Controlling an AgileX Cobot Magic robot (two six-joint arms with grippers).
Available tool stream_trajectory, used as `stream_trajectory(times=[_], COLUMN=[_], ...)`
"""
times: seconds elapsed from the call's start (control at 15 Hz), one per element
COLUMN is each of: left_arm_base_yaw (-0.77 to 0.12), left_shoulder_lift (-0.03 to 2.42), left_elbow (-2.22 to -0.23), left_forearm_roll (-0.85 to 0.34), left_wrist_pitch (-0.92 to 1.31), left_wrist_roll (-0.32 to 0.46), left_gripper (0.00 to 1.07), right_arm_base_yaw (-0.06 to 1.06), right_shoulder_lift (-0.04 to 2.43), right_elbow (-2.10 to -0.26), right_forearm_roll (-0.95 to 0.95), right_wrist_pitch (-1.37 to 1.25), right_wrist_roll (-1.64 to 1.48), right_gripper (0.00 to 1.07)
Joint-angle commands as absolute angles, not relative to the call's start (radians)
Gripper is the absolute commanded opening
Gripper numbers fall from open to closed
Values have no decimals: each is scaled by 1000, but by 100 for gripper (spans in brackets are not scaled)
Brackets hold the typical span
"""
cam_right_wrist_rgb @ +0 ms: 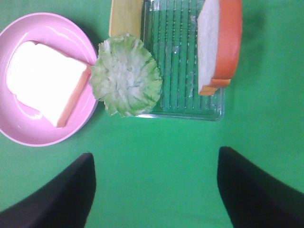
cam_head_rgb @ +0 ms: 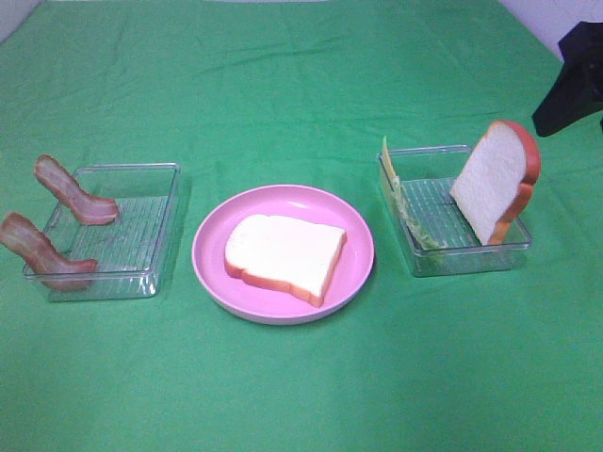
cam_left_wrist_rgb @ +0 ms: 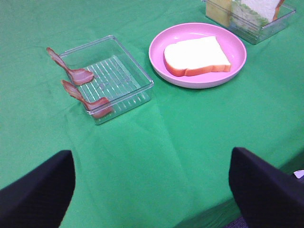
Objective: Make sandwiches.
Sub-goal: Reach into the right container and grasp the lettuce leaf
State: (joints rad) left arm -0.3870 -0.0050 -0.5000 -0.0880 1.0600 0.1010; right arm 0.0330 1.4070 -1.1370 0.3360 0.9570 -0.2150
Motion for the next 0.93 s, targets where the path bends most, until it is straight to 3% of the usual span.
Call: stream_trajectory(times=[0.07, 0.47, 0.93], left_arm_base_yaw=[-392, -392, -392], left_shoulder_lift=[-25, -25, -25], left_elbow=[-499, -499, -499], left_forearm_roll=[-92, -92, -92], left_wrist_pitch=[1047, 1047, 1047], left_wrist_roll=[97, 97, 97], left_gripper=[83, 83, 83], right_arm_base_yaw=[74, 329, 361], right_shoulder_lift=[1507, 1733, 1981], right_elbow=[-1226, -1413, -1551], right_forearm_roll=[341, 206, 148], right_wrist_pitch=[1011, 1009, 1014], right_wrist_roll=[-237, -34, 58], right_gripper=[69, 69, 69])
